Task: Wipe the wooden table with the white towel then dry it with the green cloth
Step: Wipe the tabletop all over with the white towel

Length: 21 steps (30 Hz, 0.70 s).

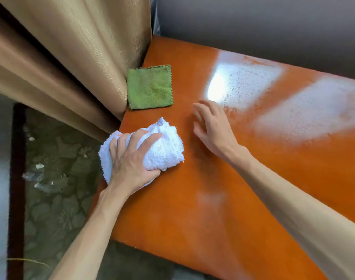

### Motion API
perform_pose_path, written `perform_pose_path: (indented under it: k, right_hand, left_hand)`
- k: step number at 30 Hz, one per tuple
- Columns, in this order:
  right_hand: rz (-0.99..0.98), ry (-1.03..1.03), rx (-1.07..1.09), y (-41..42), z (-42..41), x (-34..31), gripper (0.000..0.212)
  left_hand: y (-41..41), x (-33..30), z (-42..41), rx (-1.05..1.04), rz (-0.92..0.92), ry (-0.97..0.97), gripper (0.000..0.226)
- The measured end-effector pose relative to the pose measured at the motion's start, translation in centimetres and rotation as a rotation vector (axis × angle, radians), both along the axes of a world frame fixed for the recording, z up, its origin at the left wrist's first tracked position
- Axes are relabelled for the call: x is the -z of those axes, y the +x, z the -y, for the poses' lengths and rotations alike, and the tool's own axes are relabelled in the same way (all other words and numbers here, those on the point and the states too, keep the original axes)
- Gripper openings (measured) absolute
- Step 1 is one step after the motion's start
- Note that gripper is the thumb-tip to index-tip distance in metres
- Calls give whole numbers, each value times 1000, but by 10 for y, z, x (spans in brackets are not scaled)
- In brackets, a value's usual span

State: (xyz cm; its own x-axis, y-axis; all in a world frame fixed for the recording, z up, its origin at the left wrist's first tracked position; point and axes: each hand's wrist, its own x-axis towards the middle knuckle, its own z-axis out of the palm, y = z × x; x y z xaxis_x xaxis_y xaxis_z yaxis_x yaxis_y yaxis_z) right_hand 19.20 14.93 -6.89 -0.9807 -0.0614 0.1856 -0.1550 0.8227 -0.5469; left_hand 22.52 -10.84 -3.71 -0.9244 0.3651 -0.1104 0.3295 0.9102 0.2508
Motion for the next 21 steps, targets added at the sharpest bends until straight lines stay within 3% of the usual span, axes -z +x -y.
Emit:
perform_pose_path:
  k: [6,11,13,21]
  right_hand:
    - [24,197,-252,-83,73,10,61]
    - [-250,437,-180,-96,80,22,18]
    - [-333,463,-126,-95,75,18,10]
    - [-228,-88,370,17,-23,-24,25]
  left_hand:
    - [26,3,-1,24,-33,75,75]
    - [86,9,1,66,-78,131,66]
    - [111,10,0,59,-95,133,67]
    - [131,18,1,20,-144,12,72]
